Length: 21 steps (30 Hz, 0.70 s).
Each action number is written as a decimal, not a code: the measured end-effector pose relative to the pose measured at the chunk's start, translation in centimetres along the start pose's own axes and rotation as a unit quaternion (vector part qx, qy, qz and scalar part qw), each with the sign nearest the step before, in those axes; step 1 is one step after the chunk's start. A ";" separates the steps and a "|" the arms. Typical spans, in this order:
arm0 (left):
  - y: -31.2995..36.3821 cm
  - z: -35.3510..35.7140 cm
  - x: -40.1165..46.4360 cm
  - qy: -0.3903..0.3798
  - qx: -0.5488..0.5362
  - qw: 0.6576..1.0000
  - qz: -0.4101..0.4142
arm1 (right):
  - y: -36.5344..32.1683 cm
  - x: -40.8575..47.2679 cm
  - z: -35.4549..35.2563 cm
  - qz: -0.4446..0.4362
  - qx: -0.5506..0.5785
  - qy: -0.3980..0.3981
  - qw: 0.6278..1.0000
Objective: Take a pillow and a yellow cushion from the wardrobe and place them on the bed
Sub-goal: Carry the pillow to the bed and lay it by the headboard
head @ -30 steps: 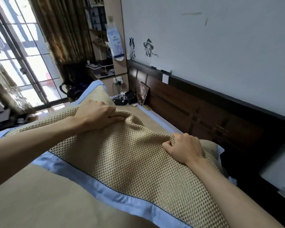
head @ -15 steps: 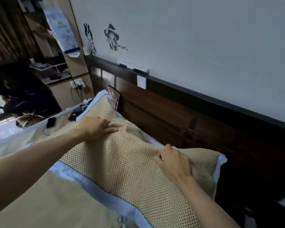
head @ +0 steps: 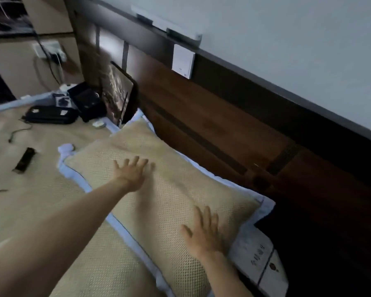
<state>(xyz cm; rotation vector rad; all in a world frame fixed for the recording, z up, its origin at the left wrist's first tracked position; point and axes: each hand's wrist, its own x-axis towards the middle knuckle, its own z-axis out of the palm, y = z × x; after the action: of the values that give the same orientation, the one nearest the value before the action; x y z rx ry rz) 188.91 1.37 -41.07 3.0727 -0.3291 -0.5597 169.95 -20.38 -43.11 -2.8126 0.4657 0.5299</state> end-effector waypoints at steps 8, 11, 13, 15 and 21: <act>2.8 12.8 6.0 0.107 -0.041 0.980 0.165 | -0.8 4.4 9.2 -0.003 -0.002 0.195 0.981; 1.9 14.9 7.9 0.213 -0.019 0.965 0.155 | -3.1 9.2 7.1 -0.064 -0.053 0.232 0.969; 0.8 14.9 9.7 0.257 -0.002 0.957 0.137 | -4.8 12.6 5.3 -0.079 -0.104 0.213 0.968; -1.1 14.4 11.9 0.288 0.016 0.950 0.118 | -5.0 14.5 5.5 -0.071 -0.115 0.229 0.964; -11.0 12.4 17.4 0.301 -0.082 0.950 -0.023 | 1.2 11.3 10.3 -0.007 -0.091 0.281 0.955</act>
<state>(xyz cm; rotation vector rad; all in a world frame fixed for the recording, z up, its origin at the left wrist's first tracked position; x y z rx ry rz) 202.74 9.03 -59.15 2.8993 -0.1826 0.3444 176.37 -21.44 -57.02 -3.1194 0.5170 -0.2670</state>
